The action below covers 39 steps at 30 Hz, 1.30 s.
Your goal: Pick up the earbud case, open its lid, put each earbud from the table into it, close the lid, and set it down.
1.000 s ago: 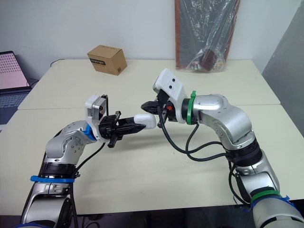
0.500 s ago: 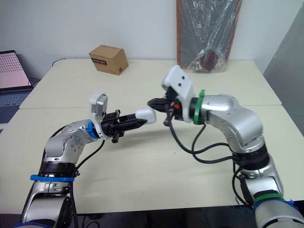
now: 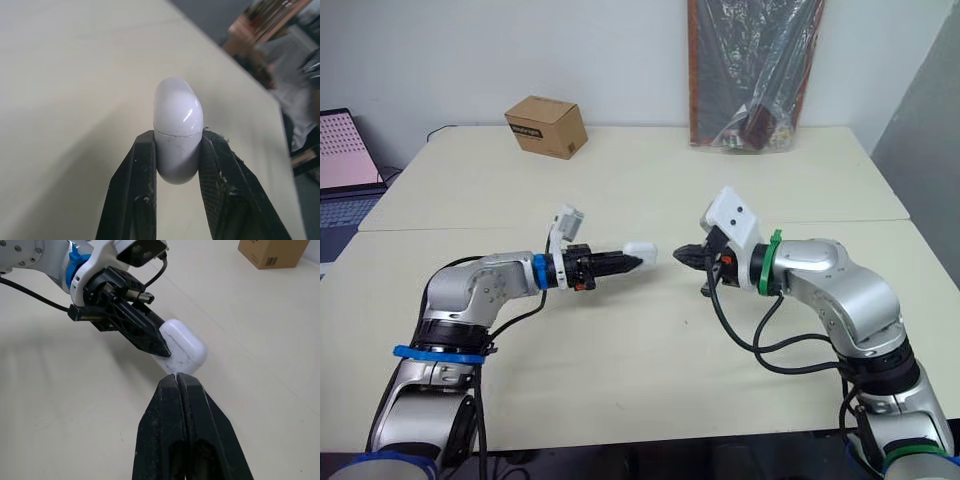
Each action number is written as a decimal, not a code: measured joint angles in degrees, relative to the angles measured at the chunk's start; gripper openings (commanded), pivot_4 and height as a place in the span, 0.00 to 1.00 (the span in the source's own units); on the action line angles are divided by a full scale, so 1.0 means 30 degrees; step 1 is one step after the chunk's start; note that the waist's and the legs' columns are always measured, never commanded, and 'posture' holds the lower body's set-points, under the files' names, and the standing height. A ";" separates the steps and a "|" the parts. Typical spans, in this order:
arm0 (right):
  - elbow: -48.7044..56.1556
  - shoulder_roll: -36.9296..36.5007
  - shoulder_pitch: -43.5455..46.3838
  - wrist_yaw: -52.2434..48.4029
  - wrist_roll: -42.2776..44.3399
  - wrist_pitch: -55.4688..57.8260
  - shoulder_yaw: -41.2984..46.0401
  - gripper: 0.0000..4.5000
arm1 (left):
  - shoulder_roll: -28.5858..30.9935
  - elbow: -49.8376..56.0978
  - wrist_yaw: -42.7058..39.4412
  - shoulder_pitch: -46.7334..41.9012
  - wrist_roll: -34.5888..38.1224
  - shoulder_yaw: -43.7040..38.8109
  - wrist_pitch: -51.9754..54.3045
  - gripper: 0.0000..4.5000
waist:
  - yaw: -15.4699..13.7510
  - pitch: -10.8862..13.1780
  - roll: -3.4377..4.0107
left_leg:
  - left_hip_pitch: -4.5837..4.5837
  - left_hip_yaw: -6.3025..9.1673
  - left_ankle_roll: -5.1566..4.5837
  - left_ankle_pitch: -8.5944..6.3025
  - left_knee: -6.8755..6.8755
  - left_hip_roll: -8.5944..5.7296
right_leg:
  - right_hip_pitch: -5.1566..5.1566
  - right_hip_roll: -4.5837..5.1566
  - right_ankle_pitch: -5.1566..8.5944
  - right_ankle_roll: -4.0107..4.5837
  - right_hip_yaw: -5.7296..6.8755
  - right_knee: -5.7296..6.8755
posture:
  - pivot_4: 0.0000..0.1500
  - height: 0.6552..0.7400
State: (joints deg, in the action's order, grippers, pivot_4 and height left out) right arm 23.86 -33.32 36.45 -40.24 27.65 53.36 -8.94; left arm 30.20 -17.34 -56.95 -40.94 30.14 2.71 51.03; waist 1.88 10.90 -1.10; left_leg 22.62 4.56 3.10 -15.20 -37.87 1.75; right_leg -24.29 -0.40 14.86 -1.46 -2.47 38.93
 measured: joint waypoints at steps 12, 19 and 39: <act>-0.0127 0.0005 -0.0671 0.0595 -0.0596 -0.0070 -0.0119 0.00 | -0.0262 -0.3955 -0.0896 -0.1277 -0.2179 0.1959 -0.1785 0.19 | -0.0004 -0.0001 0.0000 | -0.0059 0.0002 0.0002 0.0002 -0.0010 -0.0001 | 0.0054 0.0000 0.0031 -0.0062 0.0003 0.0008 | 1.00 1.00; 0.0171 -0.0208 -0.0938 0.0361 -0.0572 -0.0059 -0.0319 0.00 | -0.0320 -0.4856 -0.0967 -0.1405 -0.3073 0.2011 -0.2473 0.53 | 0.0026 -0.0001 -0.0001 | -0.0088 -0.0002 -0.0014 0.0014 -0.0008 0.0000 | 0.0065 -0.0008 0.0014 -0.0062 -0.0007 0.0023 | 1.00 1.00; 0.1466 0.0715 -0.2321 0.1195 -0.0208 -0.0055 0.0632 0.00 | 0.4159 0.1693 0.0223 0.4699 -0.3699 -0.1273 -0.3823 0.92 | 0.0522 -0.0002 0.0001 | -0.0083 -0.0005 -0.0022 0.0013 0.0049 0.0025 | 0.0032 -0.0006 0.0020 -0.0044 -0.0027 0.0013 | 1.00 1.00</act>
State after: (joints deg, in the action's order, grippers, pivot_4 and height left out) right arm 28.26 -31.17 29.49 -36.66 27.02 53.20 -7.05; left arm 42.67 -12.27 -56.28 -26.85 19.04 -1.11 39.56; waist 3.45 10.90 -1.09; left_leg 22.37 4.54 3.03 -15.16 -37.73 1.83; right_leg -24.19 -0.42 14.92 -1.59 -2.55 38.97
